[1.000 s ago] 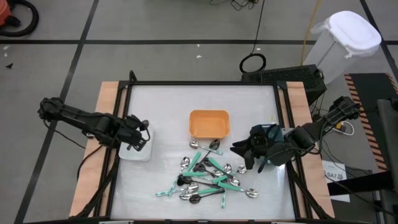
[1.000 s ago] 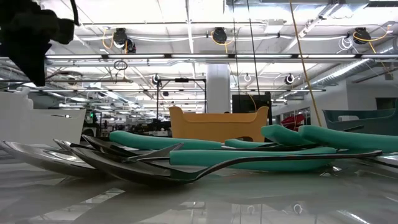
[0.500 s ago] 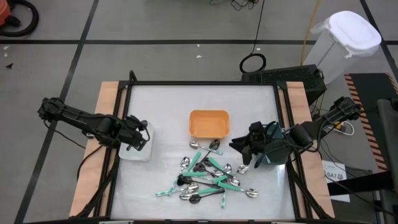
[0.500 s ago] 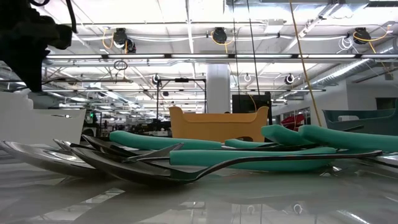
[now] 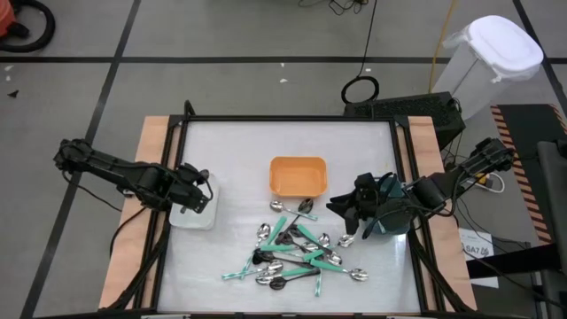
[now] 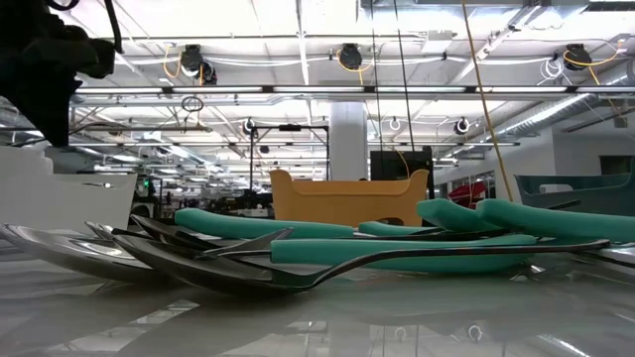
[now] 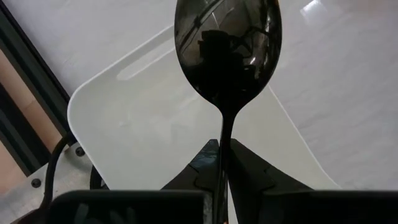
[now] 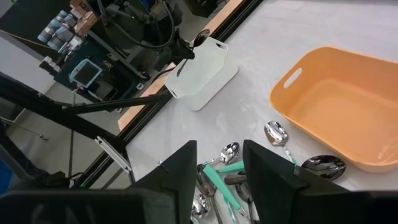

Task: Sort silverware by color (type)
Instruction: Put the black spoon into the white bin

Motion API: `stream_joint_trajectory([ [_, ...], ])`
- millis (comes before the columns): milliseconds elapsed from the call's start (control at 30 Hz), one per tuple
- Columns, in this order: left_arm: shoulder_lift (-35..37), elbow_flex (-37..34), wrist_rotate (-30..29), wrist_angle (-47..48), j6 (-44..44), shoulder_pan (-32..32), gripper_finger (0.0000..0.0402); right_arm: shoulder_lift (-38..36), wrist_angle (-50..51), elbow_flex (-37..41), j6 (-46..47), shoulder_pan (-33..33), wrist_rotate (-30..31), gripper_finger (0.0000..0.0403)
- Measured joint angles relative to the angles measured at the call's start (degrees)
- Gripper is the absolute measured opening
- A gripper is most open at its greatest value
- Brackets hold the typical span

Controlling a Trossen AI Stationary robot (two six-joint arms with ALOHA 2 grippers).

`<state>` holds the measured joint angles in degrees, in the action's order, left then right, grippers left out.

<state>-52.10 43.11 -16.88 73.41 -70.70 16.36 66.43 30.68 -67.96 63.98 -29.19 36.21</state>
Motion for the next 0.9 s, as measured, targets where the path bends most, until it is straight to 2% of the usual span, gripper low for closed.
stream_joint_trajectory([
  [833,-0.02,0.00,0.73,0.08,-1.64,0.00,0.0034,0.01,-0.33,-0.01,0.94,0.00,-0.01,0.0125],
  [900,-0.06,-1.14,-0.89,-0.45,-1.76,0.21,0.0033,0.01,-0.31,0.00,0.90,0.00,-0.02,0.0125],
])
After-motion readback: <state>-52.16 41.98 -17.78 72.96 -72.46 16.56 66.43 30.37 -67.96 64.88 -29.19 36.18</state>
